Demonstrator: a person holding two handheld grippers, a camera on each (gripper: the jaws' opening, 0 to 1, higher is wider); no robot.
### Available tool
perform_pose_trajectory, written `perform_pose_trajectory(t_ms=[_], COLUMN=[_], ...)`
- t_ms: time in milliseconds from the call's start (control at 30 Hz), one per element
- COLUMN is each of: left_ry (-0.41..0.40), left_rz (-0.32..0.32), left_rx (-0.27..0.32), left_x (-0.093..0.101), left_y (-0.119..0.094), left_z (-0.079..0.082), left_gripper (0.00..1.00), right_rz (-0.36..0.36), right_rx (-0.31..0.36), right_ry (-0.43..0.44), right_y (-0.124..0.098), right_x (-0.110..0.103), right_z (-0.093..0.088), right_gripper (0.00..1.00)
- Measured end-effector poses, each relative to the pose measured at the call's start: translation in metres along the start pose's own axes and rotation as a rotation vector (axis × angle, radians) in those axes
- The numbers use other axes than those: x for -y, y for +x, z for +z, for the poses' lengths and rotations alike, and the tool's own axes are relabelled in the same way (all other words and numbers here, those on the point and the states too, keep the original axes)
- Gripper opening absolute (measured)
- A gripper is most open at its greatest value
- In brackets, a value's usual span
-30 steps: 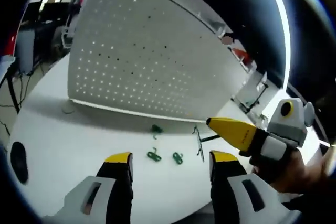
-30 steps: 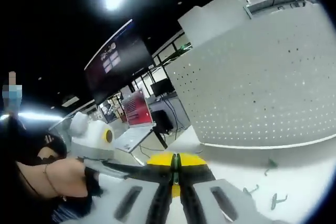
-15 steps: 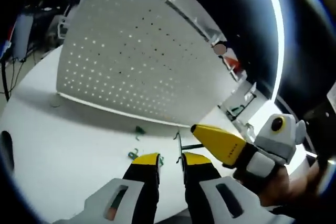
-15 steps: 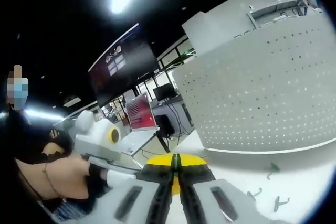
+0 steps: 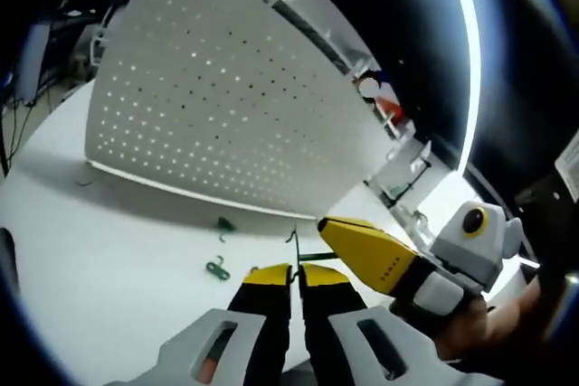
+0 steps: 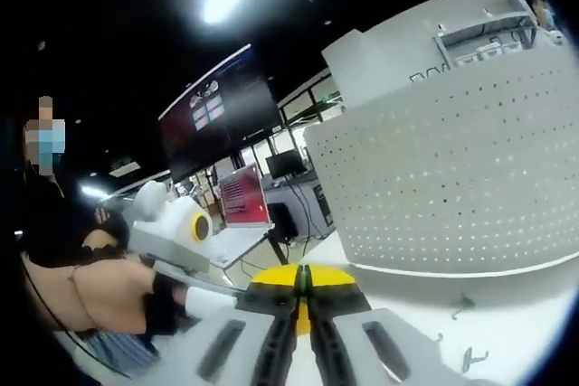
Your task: Insert the hook assembly into the mounting plate slot until the hook locks in place.
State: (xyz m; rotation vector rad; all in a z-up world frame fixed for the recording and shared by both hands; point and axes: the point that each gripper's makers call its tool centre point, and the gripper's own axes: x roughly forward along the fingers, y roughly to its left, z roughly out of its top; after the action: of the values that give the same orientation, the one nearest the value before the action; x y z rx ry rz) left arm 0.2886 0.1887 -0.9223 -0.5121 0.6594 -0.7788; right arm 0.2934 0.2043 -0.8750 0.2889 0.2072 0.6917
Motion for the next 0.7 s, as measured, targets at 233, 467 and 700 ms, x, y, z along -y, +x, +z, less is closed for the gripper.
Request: perform_pose_trajectory(t_ms=[233, 467, 700], left_ry=[0.065, 0.171, 0.282], left_rz=[0.001, 0.072, 0.132], left_rx=[0.039, 0.083, 0.133], left_x=[0.006, -0.001, -0.003], left_y=[-0.003, -0.011, -0.023], left_z=[0.014, 0.029, 0.044], left_gripper=[0.01, 0.01, 0.01], right_rz=[0.01, 0.042, 0.089], right_rx=[0.011, 0.018, -0.044], right_ry=[0.061, 0.179, 0.213], right_y=[0.0, -0.004, -0.005], right_x=[0.0, 0.006, -0.007], right_z=[0.016, 0.036, 0.027], right_gripper=[0.01, 0.11, 0.13])
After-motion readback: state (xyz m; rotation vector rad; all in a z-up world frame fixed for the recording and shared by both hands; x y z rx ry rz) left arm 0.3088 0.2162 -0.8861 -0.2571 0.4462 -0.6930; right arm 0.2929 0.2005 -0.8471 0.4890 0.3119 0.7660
